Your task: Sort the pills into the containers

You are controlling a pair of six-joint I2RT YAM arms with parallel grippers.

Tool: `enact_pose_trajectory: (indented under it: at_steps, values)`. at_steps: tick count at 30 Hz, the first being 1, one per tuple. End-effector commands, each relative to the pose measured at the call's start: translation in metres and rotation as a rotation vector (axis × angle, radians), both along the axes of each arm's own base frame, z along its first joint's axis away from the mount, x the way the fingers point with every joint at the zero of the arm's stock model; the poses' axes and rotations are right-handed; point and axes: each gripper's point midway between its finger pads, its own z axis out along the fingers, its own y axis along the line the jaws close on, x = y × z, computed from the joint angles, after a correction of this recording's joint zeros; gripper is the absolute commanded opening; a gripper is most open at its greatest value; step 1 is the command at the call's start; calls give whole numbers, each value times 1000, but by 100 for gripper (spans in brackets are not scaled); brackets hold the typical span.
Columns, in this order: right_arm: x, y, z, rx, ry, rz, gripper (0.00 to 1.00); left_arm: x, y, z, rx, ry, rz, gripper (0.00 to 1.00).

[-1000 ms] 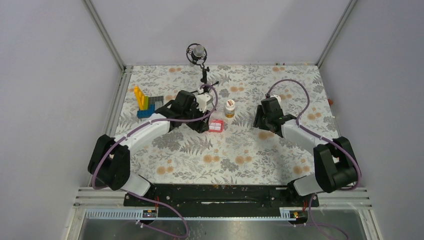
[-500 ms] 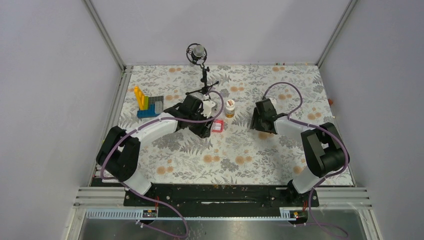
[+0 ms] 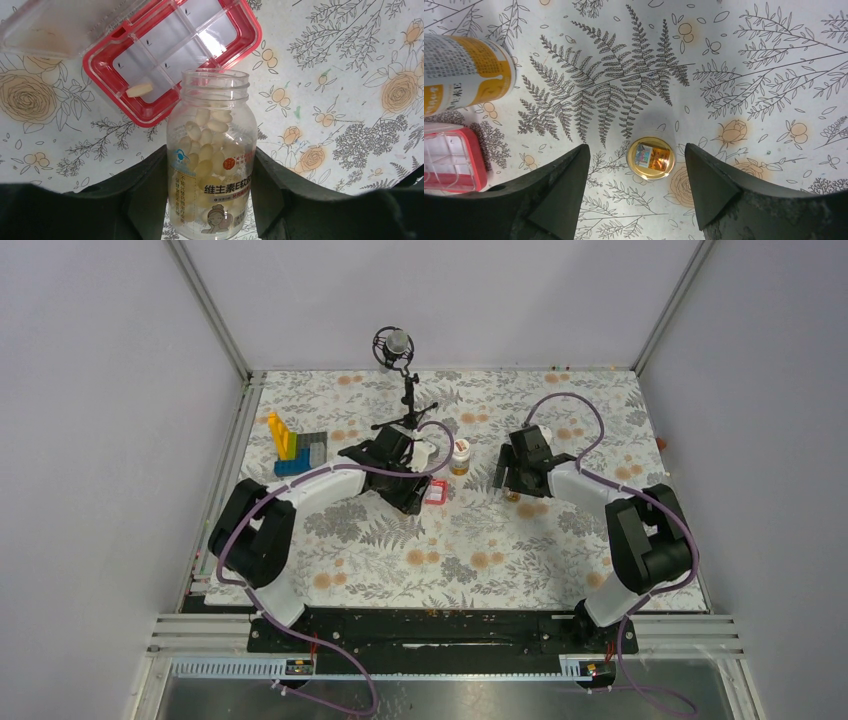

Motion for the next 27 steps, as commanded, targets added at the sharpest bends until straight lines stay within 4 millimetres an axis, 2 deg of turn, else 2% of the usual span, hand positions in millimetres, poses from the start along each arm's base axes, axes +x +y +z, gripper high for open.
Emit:
enact_pose_trajectory:
  at_steps: [1, 14, 27]
  values:
    - [2, 1, 26, -3, -26, -7, 78, 17, -6, 11, 14, -44, -6, 0]
    - [-8, -12, 40, -33, -33, -47, 78, 22, 4, 8, 184, -17, -34, 0]
    - [-11, -15, 38, -38, -28, -62, 77, 27, 6, 7, 278, -25, -46, 0]
